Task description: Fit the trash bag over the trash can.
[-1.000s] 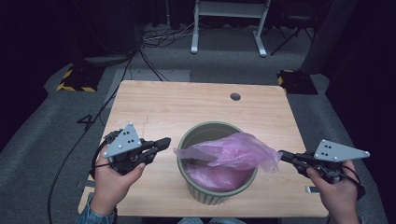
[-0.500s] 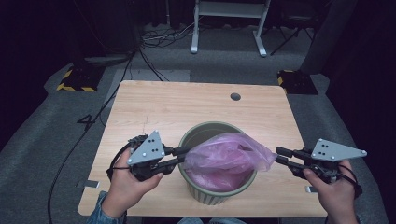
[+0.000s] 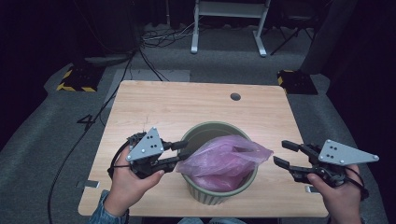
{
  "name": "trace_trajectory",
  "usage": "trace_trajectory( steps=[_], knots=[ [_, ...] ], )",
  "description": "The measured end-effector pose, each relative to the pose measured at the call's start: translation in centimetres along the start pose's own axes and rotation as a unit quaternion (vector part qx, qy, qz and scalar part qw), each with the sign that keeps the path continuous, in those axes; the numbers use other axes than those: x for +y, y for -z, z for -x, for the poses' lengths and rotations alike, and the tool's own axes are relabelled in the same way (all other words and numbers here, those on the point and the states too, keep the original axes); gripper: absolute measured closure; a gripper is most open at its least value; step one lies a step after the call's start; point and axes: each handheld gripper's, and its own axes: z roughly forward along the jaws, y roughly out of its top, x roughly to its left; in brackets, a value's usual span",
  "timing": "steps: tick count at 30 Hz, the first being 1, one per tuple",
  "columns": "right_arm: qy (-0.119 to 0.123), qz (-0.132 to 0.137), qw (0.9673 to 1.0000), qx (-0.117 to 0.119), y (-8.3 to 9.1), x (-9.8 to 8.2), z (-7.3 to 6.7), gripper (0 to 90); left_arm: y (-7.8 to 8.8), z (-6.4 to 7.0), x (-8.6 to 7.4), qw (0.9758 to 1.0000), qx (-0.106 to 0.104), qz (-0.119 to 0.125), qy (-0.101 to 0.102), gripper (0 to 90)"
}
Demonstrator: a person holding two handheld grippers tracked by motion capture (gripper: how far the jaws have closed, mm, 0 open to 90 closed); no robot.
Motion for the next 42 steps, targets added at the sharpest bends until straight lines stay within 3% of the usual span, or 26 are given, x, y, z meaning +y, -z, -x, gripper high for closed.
trace_trajectory(
  steps=[3,4,7,8,9,10,11,12,15,18,22,24,26,28,29,30,31,33,36,39,42],
  knots=[
    [0.008,-0.001,0.9999,0.014,-1.3,0.4,-0.2,44.5,0.3,-0.1,-0.3,0.9999,0.004,0.008,0.005,48.9],
    [0.013,-0.007,0.9995,0.028,-2.4,0.7,-0.4,49.1,0.8,-0.2,-0.5,0.9997,0.018,0.014,0.010,46.4],
    [0.015,-0.008,0.9991,0.040,-3.3,0.9,-0.6,56.5,1.3,-0.3,-0.6,0.9994,0.023,0.021,0.018,45.1],
    [0.014,-0.013,0.9987,0.047,-3.8,1.1,-0.7,69.3,1.9,-0.3,-0.7,0.9991,0.027,0.027,0.019,44.8],
    [0.014,-0.013,0.9987,0.047,-3.8,1.1,-0.7,69.3,1.9,-0.3,-0.7,0.9991,0.027,0.027,0.019,44.4],
    [0.008,-0.015,0.9986,0.051,-4.2,1.1,-0.7,76.9,2.4,-0.1,-0.8,0.9991,0.019,0.033,0.016,43.4],
    [0.008,-0.015,0.9986,0.051,-4.2,1.1,-0.7,76.9,2.4,-0.1,-0.8,0.9991,0.019,0.033,0.016,41.8],
    [0.003,-0.021,0.9987,0.047,-4.3,0.9,-0.5,79.6,2.7,0.3,-1.0,0.9980,-0.030,0.056,0.008,41.0],
    [0.001,-0.020,0.9987,0.046,-4.3,0.7,-0.2,80.9,3.0,0.9,-1.2,0.9974,-0.044,0.057,-0.004,37.7],
    [-0.007,-0.021,0.9991,0.036,-3.8,0.2,0.2,81.7,3.0,1.4,-1.5,0.9975,-0.050,0.046,-0.015,34.7],
    [-0.009,-0.020,0.9992,0.035,-3.6,0.1,0.2,81.1,1.9,1.4,-1.8,0.9985,-0.048,0.022,-0.015,33.9],
    [-0.003,-0.020,0.9993,0.033,-3.4,0.0,0.1,80.7,0.8,1.0,-2.0,0.9994,-0.027,-0.009,-0.017,34.7],
    [-0.002,-0.021,0.9993,0.031,-3.3,0.0,0.0,80.8,0.4,0.8,-2.1,0.9994,-0.025,-0.017,-0.018,41.1],
    [-0.001,-0.021,0.9993,0.031,-3.1,-0.2,0.0,81.7,-0.5,0.5,-2.2,0.9982,-0.042,-0.041,-0.013,60.2],
    [-0.001,-0.021,0.9993,0.031,-3.1,-0.2,0.0,81.7,-0.5,0.5,-2.2,0.9982,-0.042,-0.041,-0.013,67.7],
    [0.001,-0.021,0.9993,0.031,-3.0,-0.2,0.0,82.3,-0.7,0.5,-2.1,0.9978,-0.045,-0.046,-0.016,67.7],
    [0.003,-0.021,0.9993,0.031,-2.8,-0.3,0.0,83.0,-1.0,0.5,-1.9,0.9975,-0.037,-0.054,-0.026,82.0],
    [0.004,-0.020,0.9993,0.030,-2.4,-0.3,-0.1,85.0,-1.1,0.5,-1.6,0.9976,-0.031,-0.054,-0.030,88.5],
    [0.005,-0.021,0.9992,0.033,-2.2,-0.3,-0.2,88.1,-1.0,0.2,-0.9,0.9985,-0.018,-0.041,-0.033,89.5],
    [0.003,-0.024,0.9989,0.041,-1.7,-0.3,-0.3,90.0,-0.6,-0.2,-0.1,0.9989,0.010,-0.024,-0.038,89.8],
    [0.001,-0.021,0.9976,0.066,-1.4,-0.2,-0.7,90.0,-0.2,-0.6,0.5,0.9983,0.038,-0.006,-0.044,90.0]
  ],
)
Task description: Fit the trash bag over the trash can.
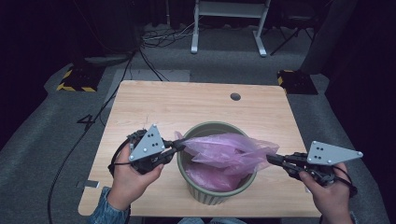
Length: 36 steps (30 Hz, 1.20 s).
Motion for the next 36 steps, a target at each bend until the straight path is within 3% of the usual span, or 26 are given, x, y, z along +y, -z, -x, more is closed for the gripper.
trace_trajectory(
  steps=[1,2,6,11,19,25,31,32,33,35,36],
  knots=[
    [0.000,0.000,1.0000,0.000,0.0,0.0,0.0,90.0,0.2,-0.3,0.2,0.9999,0.013,0.008,0.000,90.0],
    [-0.003,0.002,0.9998,0.020,-0.1,0.0,-0.3,90.0,0.4,-1.0,0.6,0.9992,0.038,0.010,-0.007,90.0],
    [-0.005,-0.002,0.9988,0.048,-0.9,-0.2,-0.7,90.0,0.4,-1.9,0.5,0.9985,0.053,0.008,-0.001,90.0],
    [-0.004,-0.004,0.9985,0.055,-1.3,-0.5,-0.8,90.0,-0.2,-2.6,-0.6,0.9980,0.062,-0.013,-0.003,90.0],
    [-0.013,-0.004,0.9991,0.040,-0.4,-1.0,-0.2,90.0,0.3,-2.9,-1.3,0.9985,0.053,-0.012,0.005,89.9],
    [-0.031,-0.004,0.9992,0.026,0.1,-1.9,0.5,90.0,1.0,-3.5,-1.9,0.9980,0.059,-0.011,0.017,89.8],
    [-0.051,-0.011,0.9986,0.008,0.9,-2.9,1.1,90.0,1.9,-3.9,-2.7,0.9962,0.083,-0.007,0.026,89.9],
    [-0.054,-0.012,0.9985,0.001,1.2,-3.1,1.2,90.0,2.7,-4.3,-3.2,0.9938,0.107,-0.009,0.030,89.9],
    [-0.059,-0.010,0.9982,-0.006,1.6,-3.4,1.4,90.0,3.2,-4.5,-3.5,0.9931,0.111,-0.008,0.037,89.9],
    [-0.064,-0.006,0.9979,-0.010,2.0,-3.8,1.5,90.0,3.5,-4.7,-3.7,0.9930,0.110,-0.006,0.043,90.0],
    [-0.067,-0.002,0.9977,-0.013,2.2,-4.0,1.6,90.0,3.8,-4.8,-4.0,0.9938,0.096,0.004,0.056,90.0]
  ],
)
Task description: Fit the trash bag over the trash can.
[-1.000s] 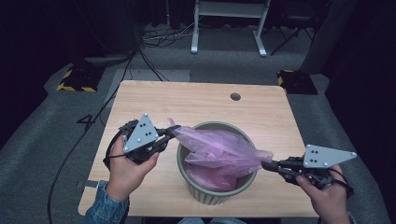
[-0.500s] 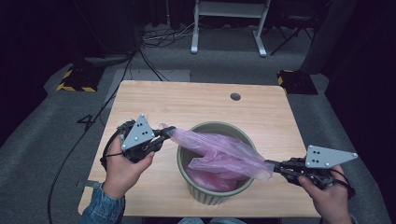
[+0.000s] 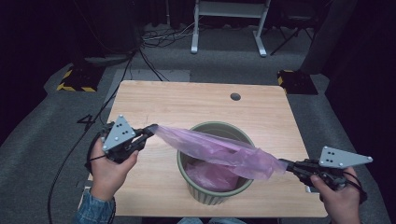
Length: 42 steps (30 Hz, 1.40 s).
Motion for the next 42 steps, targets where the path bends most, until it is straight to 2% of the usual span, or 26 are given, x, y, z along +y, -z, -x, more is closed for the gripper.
trace_trajectory(
  steps=[2,7,8,9,10,12,13,15,16,18,20,22,24,27,30,31,32,33,34,35,36,37,38,39,41,42],
  knots=[
    [-0.004,0.003,1.0000,0.000,0.3,-0.7,-0.1,90.0,0.1,0.1,-0.7,0.9997,0.017,-0.013,-0.007,90.0],
    [0.007,0.004,1.0000,0.006,0.2,-1.0,-0.6,90.0,0.1,0.6,-1.1,0.9999,0.007,-0.010,-0.008,90.0],
    [0.010,0.006,0.9999,0.012,0.2,-0.8,-0.7,83.5,0.1,0.8,-1.1,0.9999,0.001,-0.006,-0.010,89.9],
    [0.010,0.006,0.9999,0.012,0.2,-0.8,-0.7,83.5,0.1,0.8,-1.1,0.9999,0.001,-0.006,-0.010,89.8],
    [0.009,0.007,0.9998,0.017,0.2,-0.7,-0.7,77.9,0.1,0.9,-1.1,0.9999,-0.002,-0.005,-0.011,89.8],
    [0.012,0.006,0.9999,0.007,0.3,-0.4,-0.7,64.9,0.2,1.0,-1.1,1.0000,-0.005,0.000,-0.009,88.7],
    [0.011,0.009,0.9999,-0.003,0.5,-0.2,-0.6,52.8,0.2,0.9,-1.2,1.0000,-0.005,0.002,-0.007,82.6],
    [0.011,0.012,0.9998,-0.011,0.7,-0.1,-0.5,45.2,0.2,0.8,-1.2,1.0000,-0.003,0.007,-0.001,70.5],
    [0.011,0.012,0.9998,-0.011,0.7,-0.1,-0.5,45.2,0.3,0.8,-1.3,0.9999,-0.002,0.010,0.005,70.5],
    [0.019,0.016,0.9994,-0.026,1.1,0.1,-0.5,38.9,0.5,1.0,-1.3,0.9999,-0.003,0.011,0.008,57.6],
    [0.024,0.022,0.9990,-0.030,1.5,0.2,-0.5,38.0,0.8,1.7,-1.3,1.0000,-0.001,0.003,0.005,48.1],
    [0.030,0.028,0.9987,-0.029,1.9,0.4,-0.8,38.9,1.4,2.9,-1.0,0.9999,-0.011,-0.010,0.006,42.3],
    [0.035,0.035,0.9981,-0.037,2.3,0.7,-0.9,39.0,2.2,4.1,-0.5,0.9997,-0.021,-0.010,-0.003,41.0],
    [0.047,0.051,0.9965,-0.048,2.8,1.8,-1.1,39.2,2.6,5.3,0.5,0.9994,-0.013,0.003,-0.030,39.3],
    [0.067,0.050,0.9955,-0.044,2.0,3.5,-1.5,42.7,2.0,6.2,1.3,0.9984,-0.021,0.020,-0.049,40.7],
    [0.067,0.050,0.9955,-0.044,2.0,3.5,-1.5,42.7,1.6,6.4,1.4,0.9980,-0.033,0.024,-0.047,40.7],
    [0.079,0.038,0.9956,-0.035,1.1,4.2,-1.5,44.3,1.2,6.5,1.6,0.9974,-0.050,0.030,-0.042,43.4],
    [0.082,0.036,0.9955,-0.032,0.6,4.4,-1.5,45.8,0.9,6.6,1.6,0.9967,-0.063,0.032,-0.040,49.4],
    [0.082,0.036,0.9955,-0.032,0.6,4.4,-1.5,45.8,0.4,6.8,1.7,0.9953,-0.082,0.028,-0.044,49.4],
    [0.080,0.023,0.9963,-0.023,-0.5,5.0,-1.1,57.7,-0.1,7.0,1.8,0.9944,-0.090,0.023,-0.050,60.8],
    [0.076,0.020,0.9968,-0.018,-0.8,5.1,-1.0,62.4,-0.4,7.2,1.8,0.9941,-0.092,0.020,-0.054,65.5],
    [0.071,0.018,0.9972,-0.016,-1.3,5.3,-0.6,70.1,-1.2,7.4,1.7,0.9927,-0.103,0.001,-0.064,74.5],
    [0.067,0.010,0.9976,-0.015,-1.7,5.3,-0.2,75.7,-1.3,7.3,1.6,0.9924,-0.104,-0.003,-0.066,79.0],
    [0.067,0.010,0.9976,-0.015,-1.7,5.3,-0.2,75.7,-1.3,7.3,1.6,0.9924,-0.104,-0.003,-0.066,85.6],
    [0.057,-0.002,0.9982,-0.017,-2.3,5.2,0.7,84.8,-1.4,6.6,1.0,0.9938,-0.096,-0.023,-0.052,90.0],
    [0.057,-0.006,0.9981,-0.020,-2.4,5.1,0.9,86.2,-1.4,6.6,1.0,0.9938,-0.096,-0.023,-0.052,90.0]
  ],
)
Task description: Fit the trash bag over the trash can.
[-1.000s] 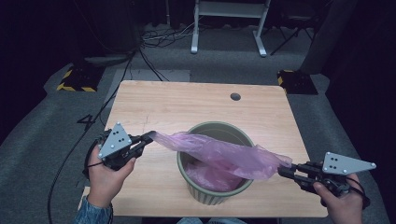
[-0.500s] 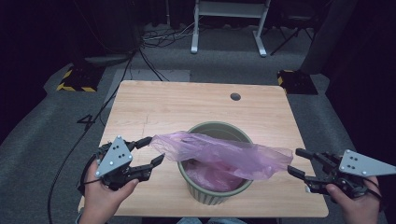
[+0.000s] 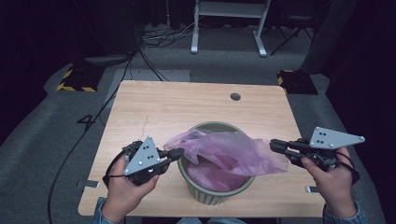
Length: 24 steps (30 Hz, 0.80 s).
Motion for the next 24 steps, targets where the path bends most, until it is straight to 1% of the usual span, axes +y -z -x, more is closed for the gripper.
trace_trajectory(
  steps=[2,4,5,7,8,10,11,12,13,14,15,16,17,18,19,20,21,22,23,24],
  knots=[
    [-0.003,-0.003,1.0000,-0.003,0.0,-0.2,0.3,87.5,0.4,-0.7,-0.8,0.9997,0.012,-0.016,0.016,90.0],
    [-0.014,-0.006,0.9998,-0.011,0.2,-0.9,1.0,89.1,0.8,-1.2,-1.4,0.9990,0.025,-0.026,0.024,90.0],
    [-0.014,-0.006,0.9998,-0.011,0.2,-0.9,1.0,89.1,1.0,-1.5,-1.8,0.9986,0.031,-0.031,0.029,90.0],
    [-0.025,-0.006,0.9995,-0.016,0.4,-1.4,1.4,89.3,1.4,-2.3,-2.7,0.9975,0.045,-0.035,0.043,90.0],
    [-0.029,-0.004,0.9994,-0.019,0.5,-1.5,1.6,89.3,1.6,-2.7,-3.0,0.9968,0.052,-0.035,0.050,90.0],
    [-0.035,-0.003,0.9992,-0.021,0.7,-1.8,1.7,89.3,2.0,-3.0,-3.5,0.9961,0.059,-0.029,0.059,90.0],
    [-0.033,0.001,0.9993,-0.020,0.9,-1.9,1.5,89.1,2.3,-2.9,-3.6,0.9962,0.057,-0.016,0.064,90.0],
    [-0.033,0.001,0.9993,-0.020,0.9,-1.9,1.5,89.1,2.3,-2.9,-3.6,0.9962,0.057,-0.016,0.064,87.2],
    [-0.029,0.000,0.9994,-0.020,1.0,-1.7,1.2,88.7,2.3,-2.8,-3.5,0.9961,0.060,-0.011,0.064,79.4],
    [-0.028,0.001,0.9994,-0.020,1.1,-1.6,1.1,88.5,2.3,-2.6,-3.3,0.9960,0.066,-0.005,0.060,69.6],
    [-0.027,0.002,0.9995,-0.019,1.1,-1.5,1.0,88.2,2.3,-2.4,-3.1,0.9959,0.073,0.005,0.054,60.0],
    [-0.024,0.001,0.9995,-0.019,1.0,-1.5,1.0,88.1,2.2,-1.8,-2.3,0.9959,0.079,0.023,0.038,53.9],
    [-0.024,0.001,0.9995,-0.019,1.0,-1.5,1.0,88.1,2.2,-1.8,-2.3,0.9959,0.079,0.023,0.038,49.4],
    [-0.025,0.002,0.9995,-0.018,1.0,-1.4,0.9,87.9,2.2,-1.5,-1.9,0.9963,0.073,0.030,0.033,49.4],
    [-0.025,0.002,0.9996,-0.016,1.0,-1.3,0.8,87.7,2.1,-1.1,-1.5,0.9967,0.067,0.037,0.027,45.1],
    [-0.023,0.001,0.9996,-0.015,0.9,-1.3,0.7,87.4,1.9,-0.4,-0.7,0.9974,0.056,0.042,0.013,40.9],
    [-0.023,0.001,0.9996,-0.015,0.9,-1.3,0.7,87.4,1.9,-0.4,-0.7,0.9974,0.056,0.042,0.013,40.1],
    [-0.022,0.001,0.9997,-0.014,0.8,-1.2,0.6,87.3,1.7,0.0,-0.2,0.9975,0.052,0.047,0.005,40.1],
    [-0.023,0.001,0.9997,-0.010,0.7,-1.2,0.5,87.2,1.6,0.3,0.2,0.9975,0.050,0.051,0.001,37.7],
    [-0.023,0.001,0.9997,-0.010,0.7,-1.2,0.5,87.2,1.5,0.4,0.5,0.9974,0.048,0.053,-0.001,37.7]
  ],
)
